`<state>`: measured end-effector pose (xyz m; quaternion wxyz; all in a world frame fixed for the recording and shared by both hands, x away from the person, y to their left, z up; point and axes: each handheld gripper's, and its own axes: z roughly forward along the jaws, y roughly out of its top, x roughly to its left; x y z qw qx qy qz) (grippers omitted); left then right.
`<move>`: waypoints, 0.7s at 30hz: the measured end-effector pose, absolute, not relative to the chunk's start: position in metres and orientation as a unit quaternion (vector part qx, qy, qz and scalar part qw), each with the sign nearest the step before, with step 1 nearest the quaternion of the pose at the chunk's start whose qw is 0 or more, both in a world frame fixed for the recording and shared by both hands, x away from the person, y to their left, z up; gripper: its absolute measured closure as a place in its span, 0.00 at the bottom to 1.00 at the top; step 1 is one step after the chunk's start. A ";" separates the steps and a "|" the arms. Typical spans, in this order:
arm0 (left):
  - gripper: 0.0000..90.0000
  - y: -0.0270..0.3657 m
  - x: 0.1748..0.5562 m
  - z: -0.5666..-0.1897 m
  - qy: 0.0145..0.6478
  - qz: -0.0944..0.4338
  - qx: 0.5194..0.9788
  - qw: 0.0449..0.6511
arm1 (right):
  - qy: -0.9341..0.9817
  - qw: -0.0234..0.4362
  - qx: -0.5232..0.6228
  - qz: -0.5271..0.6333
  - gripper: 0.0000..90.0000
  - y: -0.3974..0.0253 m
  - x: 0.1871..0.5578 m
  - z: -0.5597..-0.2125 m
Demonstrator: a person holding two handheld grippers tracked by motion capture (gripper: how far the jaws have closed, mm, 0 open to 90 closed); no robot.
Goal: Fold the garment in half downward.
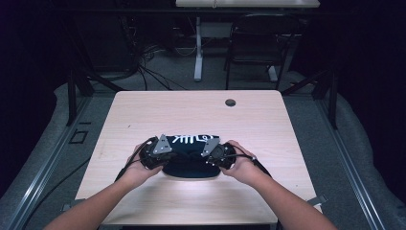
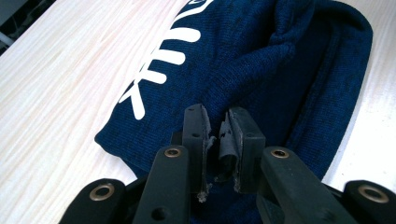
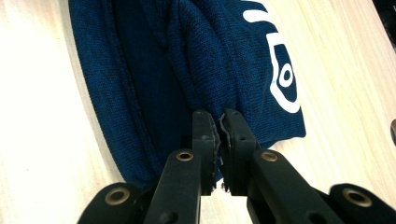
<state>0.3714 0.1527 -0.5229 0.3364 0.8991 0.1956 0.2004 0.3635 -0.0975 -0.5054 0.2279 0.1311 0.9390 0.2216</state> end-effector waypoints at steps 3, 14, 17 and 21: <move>0.87 0.153 0.368 -0.526 0.199 0.196 0.899 0.337 | 0.939 0.229 0.127 0.221 0.94 -0.096 0.361 -0.507; 0.86 0.156 0.362 -0.532 0.206 0.192 0.897 0.340 | 0.945 0.223 0.124 0.204 0.94 -0.089 0.353 -0.510; 0.85 0.157 0.361 -0.533 0.208 0.186 0.897 0.343 | 0.947 0.222 0.122 0.196 0.94 -0.088 0.352 -0.508; 0.83 0.158 0.359 -0.533 0.210 0.181 0.897 0.345 | 0.947 0.217 0.126 0.202 0.93 -0.087 0.350 -0.509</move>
